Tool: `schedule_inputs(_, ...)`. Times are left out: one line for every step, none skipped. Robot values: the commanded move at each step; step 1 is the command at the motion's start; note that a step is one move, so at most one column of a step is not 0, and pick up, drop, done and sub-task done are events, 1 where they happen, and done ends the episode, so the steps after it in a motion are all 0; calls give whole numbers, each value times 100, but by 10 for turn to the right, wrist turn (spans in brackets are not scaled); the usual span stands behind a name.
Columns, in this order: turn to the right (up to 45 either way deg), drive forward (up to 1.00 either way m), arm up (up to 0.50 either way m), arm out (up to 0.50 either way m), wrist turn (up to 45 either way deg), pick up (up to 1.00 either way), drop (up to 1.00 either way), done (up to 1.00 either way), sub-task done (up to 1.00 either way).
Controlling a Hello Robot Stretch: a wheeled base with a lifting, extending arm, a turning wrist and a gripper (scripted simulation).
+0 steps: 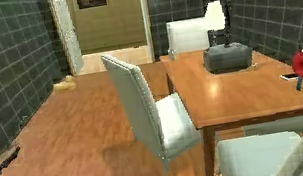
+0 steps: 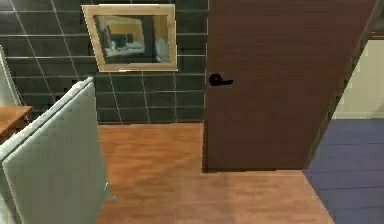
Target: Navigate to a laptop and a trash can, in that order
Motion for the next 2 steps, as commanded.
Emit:
schedule_inputs(-360,0,0,0,0,0,0,0,0)
schedule_inputs(0,100,0,0,0,0,0,0,0)
